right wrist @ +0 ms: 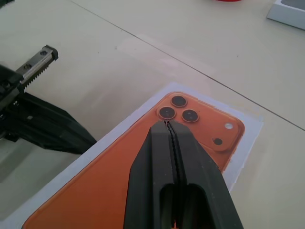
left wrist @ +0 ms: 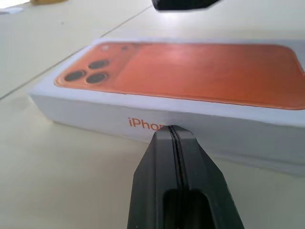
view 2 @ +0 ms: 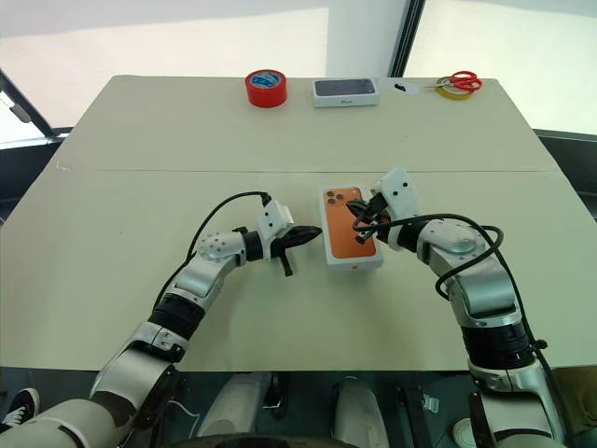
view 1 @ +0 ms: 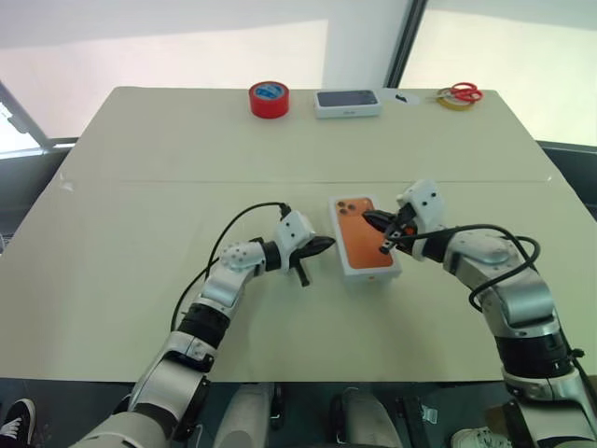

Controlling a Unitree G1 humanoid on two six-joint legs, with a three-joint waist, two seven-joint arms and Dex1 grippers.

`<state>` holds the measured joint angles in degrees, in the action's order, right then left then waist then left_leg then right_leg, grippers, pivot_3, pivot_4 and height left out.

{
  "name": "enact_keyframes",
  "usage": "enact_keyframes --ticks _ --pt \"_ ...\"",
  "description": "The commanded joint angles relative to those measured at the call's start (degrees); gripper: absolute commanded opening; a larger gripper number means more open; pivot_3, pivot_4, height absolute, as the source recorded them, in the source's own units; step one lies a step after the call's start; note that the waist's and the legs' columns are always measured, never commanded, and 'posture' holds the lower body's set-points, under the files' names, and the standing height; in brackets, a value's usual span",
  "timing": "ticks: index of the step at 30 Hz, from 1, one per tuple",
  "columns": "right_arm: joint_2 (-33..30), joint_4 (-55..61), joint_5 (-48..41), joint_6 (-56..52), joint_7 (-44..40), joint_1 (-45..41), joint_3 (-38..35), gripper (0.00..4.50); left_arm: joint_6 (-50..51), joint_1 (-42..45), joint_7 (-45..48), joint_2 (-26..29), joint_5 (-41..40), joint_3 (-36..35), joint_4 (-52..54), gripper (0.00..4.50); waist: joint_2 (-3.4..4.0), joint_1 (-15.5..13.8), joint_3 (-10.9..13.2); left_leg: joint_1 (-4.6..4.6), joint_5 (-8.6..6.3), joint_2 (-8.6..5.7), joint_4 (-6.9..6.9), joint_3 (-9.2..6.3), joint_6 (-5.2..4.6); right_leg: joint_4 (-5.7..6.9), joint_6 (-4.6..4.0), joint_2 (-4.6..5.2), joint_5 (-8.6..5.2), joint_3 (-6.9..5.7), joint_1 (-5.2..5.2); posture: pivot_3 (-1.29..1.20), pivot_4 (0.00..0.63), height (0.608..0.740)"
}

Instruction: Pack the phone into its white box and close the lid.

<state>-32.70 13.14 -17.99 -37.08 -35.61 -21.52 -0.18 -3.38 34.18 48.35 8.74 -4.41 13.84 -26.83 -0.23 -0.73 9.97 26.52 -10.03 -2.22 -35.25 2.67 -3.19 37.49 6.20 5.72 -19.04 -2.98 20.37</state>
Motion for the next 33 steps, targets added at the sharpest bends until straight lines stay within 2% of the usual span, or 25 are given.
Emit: enact_keyframes --ticks 1,8,12,18,24,27,30,31,32,33 --pt "-1.5 -0.7 3.3 2.2 0.7 -0.1 1.1 0.02 -0.8 0.6 0.1 -0.8 -1.6 -1.2 2.0 0.00 0.00 0.0 0.0 0.00 0.00 0.00 0.00 0.00 0.00 0.00 0.00 -0.01 0.00 0.00 -0.01 0.00 0.150 0.735" --pt "-3.2 -1.8 7.3 3.5 -1.4 1.6 5.1 0.02 -0.2 -0.4 0.5 -0.2 -1.3 -0.9 2.9 0.00 0.00 0.0 0.0 0.00 0.07 0.00 -0.01 0.00 0.10 0.01 0.00 -0.03 0.00 0.00 -0.04 0.00 0.150 0.735" --pt "-3.7 -2.3 9.0 3.2 -1.7 2.9 6.7 0.02 2.6 1.2 -0.3 -1.5 -4.5 -3.5 4.0 0.00 -0.02 0.0 0.0 -0.04 0.05 0.00 -0.03 0.00 0.07 0.02 0.00 -0.03 0.00 0.00 -0.03 0.00 0.150 0.735" --pt "-3.0 -2.1 9.5 3.7 -1.9 2.8 6.8 0.02 3.6 3.5 -1.0 -3.3 -4.7 -3.8 2.4 0.00 -0.04 0.0 0.0 -0.07 0.04 0.00 -0.04 -0.02 0.05 0.02 0.00 -0.04 0.00 -0.01 -0.06 0.00 0.150 0.735" --pt "-2.7 -1.8 10.5 4.1 -1.9 3.0 7.3 0.02 3.7 5.4 0.0 -2.8 4.5 4.1 -6.4 0.00 -0.09 0.0 -0.1 -0.10 0.07 0.00 -0.05 -0.01 0.09 0.02 0.00 -0.08 0.00 -0.04 -0.18 0.00 0.150 0.735" --pt "-2.7 -1.7 10.8 4.1 -1.6 3.2 6.7 0.02 5.3 4.8 1.3 -2.0 5.2 5.0 -6.6 0.00 -0.18 0.0 -0.3 -0.18 0.05 0.01 -0.05 -0.03 0.07 0.02 0.00 -0.07 0.00 -0.06 -0.20 0.00 0.150 0.735" --pt "-2.6 -1.8 9.9 3.1 -2.1 3.3 5.9 0.00 6.9 4.0 2.8 -1.4 2.7 3.4 -4.0 0.83 -0.21 0.0 -0.4 -0.20 0.00 0.01 -0.05 -0.05 0.03 0.01 0.00 -0.05 0.00 -0.05 -0.19 0.00 0.150 0.735" --pt "-1.9 -1.4 7.9 2.0 -2.8 3.2 4.8 0.00 5.8 3.7 2.7 -1.1 1.9 2.5 -2.8 1.27 -0.20 0.0 -0.4 -0.20 0.00 0.01 -0.04 -0.07 0.03 0.01 0.00 -0.05 0.00 -0.05 -0.19 0.00 0.150 0.735" --pt "-1.6 -1.2 6.7 1.5 -3.2 3.1 4.1 0.53 7.1 3.3 2.9 -0.9 0.2 1.1 -1.2 1.77 -0.20 0.0 -0.4 -0.20 0.00 0.01 -0.04 -0.07 0.03 0.01 0.00 -0.05 -0.01 -0.05 -0.18 0.00 0.150 0.735" --pt "-1.4 -1.1 6.1 1.2 -3.5 3.0 3.7 0.87 8.2 3.1 3.0 -0.8 -0.8 0.2 -0.1 2.27 -0.20 0.0 -0.4 -0.19 0.00 0.02 -0.04 -0.07 0.04 0.00 0.00 -0.05 -0.01 -0.04 -0.18 0.00 0.150 0.735"
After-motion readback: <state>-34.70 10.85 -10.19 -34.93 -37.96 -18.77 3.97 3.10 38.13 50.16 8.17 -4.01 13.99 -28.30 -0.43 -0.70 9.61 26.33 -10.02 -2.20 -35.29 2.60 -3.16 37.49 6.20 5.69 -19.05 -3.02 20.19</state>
